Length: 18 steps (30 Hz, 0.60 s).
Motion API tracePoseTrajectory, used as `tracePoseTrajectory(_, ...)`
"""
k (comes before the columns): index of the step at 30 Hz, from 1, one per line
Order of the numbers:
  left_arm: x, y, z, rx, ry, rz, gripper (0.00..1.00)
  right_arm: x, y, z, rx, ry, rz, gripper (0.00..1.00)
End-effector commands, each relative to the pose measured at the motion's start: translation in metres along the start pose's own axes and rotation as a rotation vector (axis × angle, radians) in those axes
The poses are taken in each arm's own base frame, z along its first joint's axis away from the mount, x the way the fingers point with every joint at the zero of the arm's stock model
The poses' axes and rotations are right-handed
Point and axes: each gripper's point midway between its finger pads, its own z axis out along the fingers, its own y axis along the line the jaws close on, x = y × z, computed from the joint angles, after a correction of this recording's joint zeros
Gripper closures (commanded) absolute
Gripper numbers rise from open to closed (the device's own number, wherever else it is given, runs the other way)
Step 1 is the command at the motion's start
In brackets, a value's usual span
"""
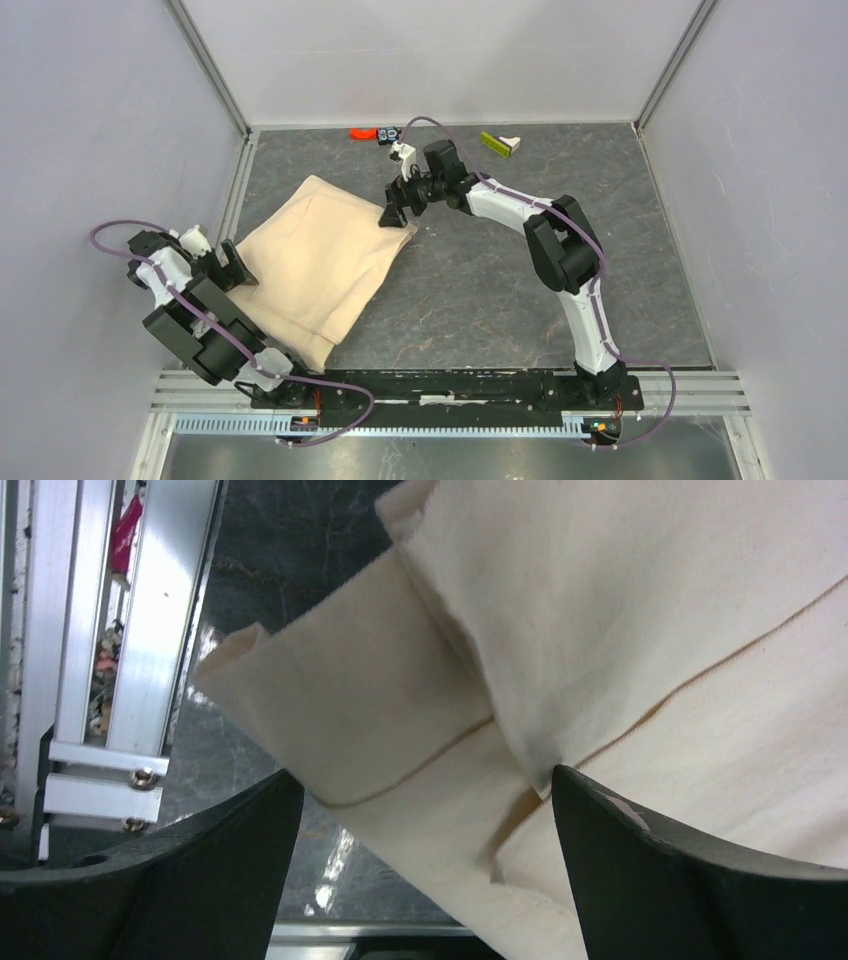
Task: Open and lay out the surgical kit
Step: Move the surgical kit at the center of the board.
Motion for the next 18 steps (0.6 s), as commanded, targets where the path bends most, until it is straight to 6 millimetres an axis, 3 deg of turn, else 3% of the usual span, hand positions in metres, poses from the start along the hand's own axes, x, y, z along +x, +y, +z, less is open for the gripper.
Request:
tracePoseTrajectory(1, -0.028, -0.006, 0.009, 0.063, -0.062, -0.025, 0.00, -0.009, 0.018, 0.008, -0.100, -0.025, 0.053, 0.02)
tracePoseTrajectory(5, -0.034, -0.021, 0.024, 0.075, -0.043, 0.016, 0.00, -0.001, 0.024, 0.012, -0.141, -0.014, 0.099, 0.02)
tracePoseTrajectory(8, -0.041, -0.044, 0.035, 0.064, -0.042, 0.091, 0.00, 0.003, 0.029, 0.013, -0.164, -0.020, 0.115, 0.02)
tracePoseTrajectory(14, -0.061, -0.096, 0.048, 0.091, -0.056, 0.200, 0.00, 0.016, 0.037, 0.003, -0.167, -0.002, 0.115, 0.02)
tracePoseTrajectory(18, -0.071, -0.136, 0.059, 0.128, -0.044, 0.280, 0.00, 0.029, 0.032, -0.012, -0.120, 0.033, 0.086, 0.03)
